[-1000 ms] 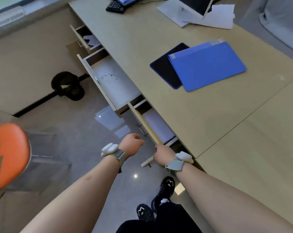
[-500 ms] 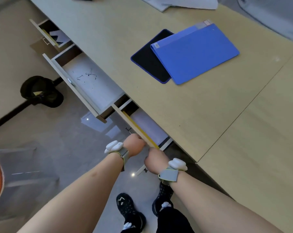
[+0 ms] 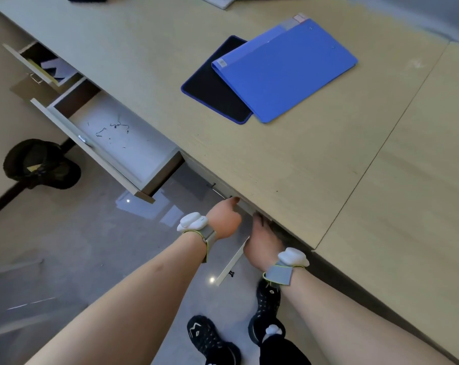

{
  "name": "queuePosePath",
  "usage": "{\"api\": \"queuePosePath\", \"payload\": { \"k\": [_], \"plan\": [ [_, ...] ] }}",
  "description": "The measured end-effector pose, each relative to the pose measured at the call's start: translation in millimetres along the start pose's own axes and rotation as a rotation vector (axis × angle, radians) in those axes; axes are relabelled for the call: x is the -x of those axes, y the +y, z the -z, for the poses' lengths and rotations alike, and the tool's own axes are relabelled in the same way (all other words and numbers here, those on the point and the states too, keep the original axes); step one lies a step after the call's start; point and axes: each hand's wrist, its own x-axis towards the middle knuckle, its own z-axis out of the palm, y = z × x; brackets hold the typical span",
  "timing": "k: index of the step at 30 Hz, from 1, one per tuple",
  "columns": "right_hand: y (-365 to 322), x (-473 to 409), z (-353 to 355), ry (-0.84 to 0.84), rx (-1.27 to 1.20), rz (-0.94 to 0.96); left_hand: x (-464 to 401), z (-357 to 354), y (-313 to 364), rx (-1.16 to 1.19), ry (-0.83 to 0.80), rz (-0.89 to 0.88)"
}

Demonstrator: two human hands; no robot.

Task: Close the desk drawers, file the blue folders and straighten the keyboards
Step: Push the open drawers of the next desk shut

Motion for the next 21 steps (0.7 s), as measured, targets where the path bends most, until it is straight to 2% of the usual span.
{"api": "queuePosePath", "payload": {
  "k": [4, 9, 15, 21],
  "plan": [
    [8, -13, -14, 0.090, 0.022, 0.037, -19, -5, -10, -0.038, 0.011, -0.049],
    [12, -23, -30, 0.146, 0.002, 0.013, -25, -7, -17, -0.141, 0.093, -0.211],
    [21, -36, -47, 0.208, 0.064, 0.001, -44, -16, -13, -0.188, 0.129, -0.256],
    [35, -37, -49, 0.231, 0.099, -0.007, -57, -34, 5, -0.272, 0.132, -0.185]
  ]
}}
